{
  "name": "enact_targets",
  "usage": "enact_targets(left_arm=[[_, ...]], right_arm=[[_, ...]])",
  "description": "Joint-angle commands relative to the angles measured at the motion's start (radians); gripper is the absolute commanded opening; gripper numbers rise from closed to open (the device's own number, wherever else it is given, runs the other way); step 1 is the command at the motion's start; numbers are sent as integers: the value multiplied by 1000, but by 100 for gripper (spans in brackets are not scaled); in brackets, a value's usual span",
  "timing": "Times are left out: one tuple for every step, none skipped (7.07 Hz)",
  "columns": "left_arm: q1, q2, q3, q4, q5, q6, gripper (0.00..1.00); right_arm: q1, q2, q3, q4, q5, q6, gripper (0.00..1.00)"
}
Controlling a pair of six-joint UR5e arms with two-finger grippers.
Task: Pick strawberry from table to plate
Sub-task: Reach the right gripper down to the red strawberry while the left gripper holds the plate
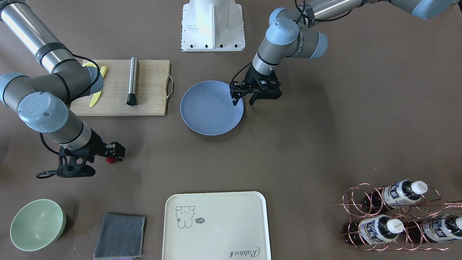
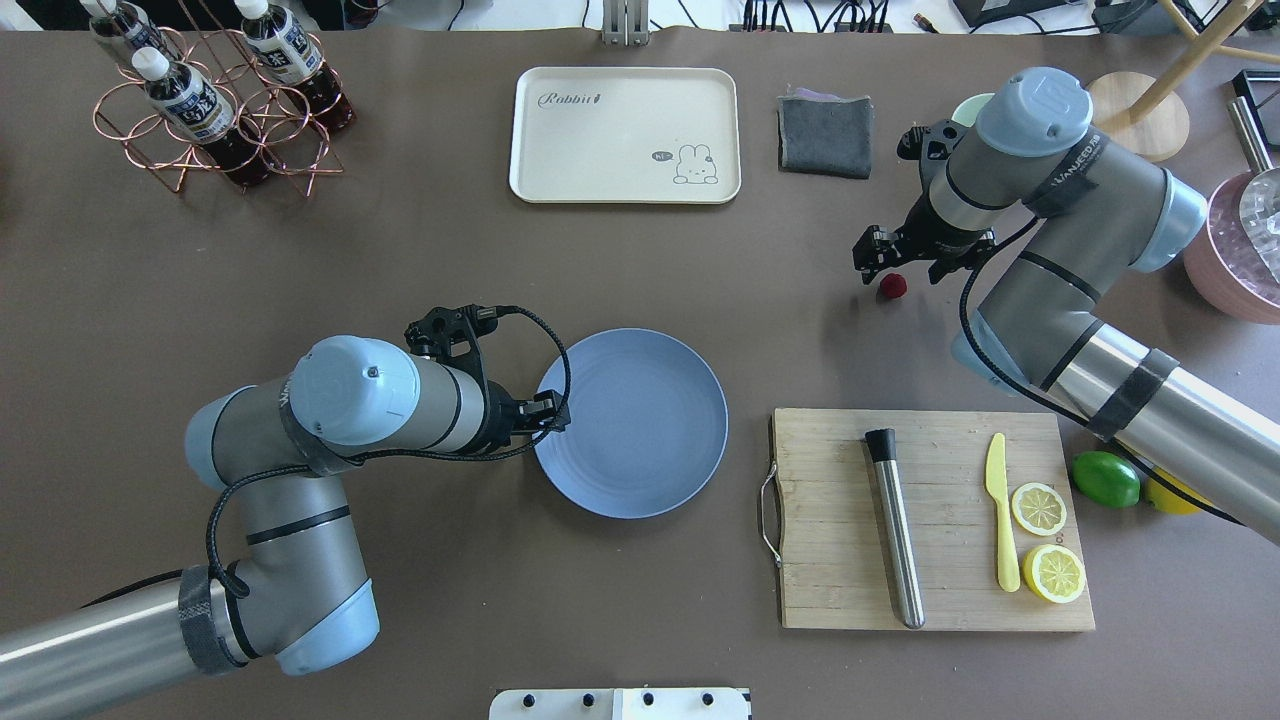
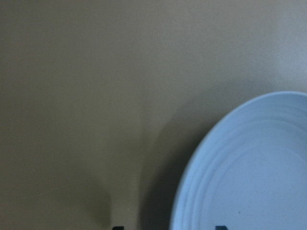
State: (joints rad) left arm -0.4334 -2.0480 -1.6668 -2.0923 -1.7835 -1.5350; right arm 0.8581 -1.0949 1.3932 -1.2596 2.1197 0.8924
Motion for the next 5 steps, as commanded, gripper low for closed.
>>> enact_targets(left_arm=[[-1,0,1,0,1,-1,75],[-4,2,-1,0,0,-1,75],[-4,2,-1,0,0,-2,75],[-7,2,-1,0,0,-2,75],[-8,2,-1,0,0,-1,75]], right_arm=[[-4,-2,3,0,-3,3,10],[-4,-3,4,0,-3,-3,0],[-4,-2,6,0,-3,2,0],[-1,1,30,0,11,5,0],[1,7,65,-15,11,10,0]])
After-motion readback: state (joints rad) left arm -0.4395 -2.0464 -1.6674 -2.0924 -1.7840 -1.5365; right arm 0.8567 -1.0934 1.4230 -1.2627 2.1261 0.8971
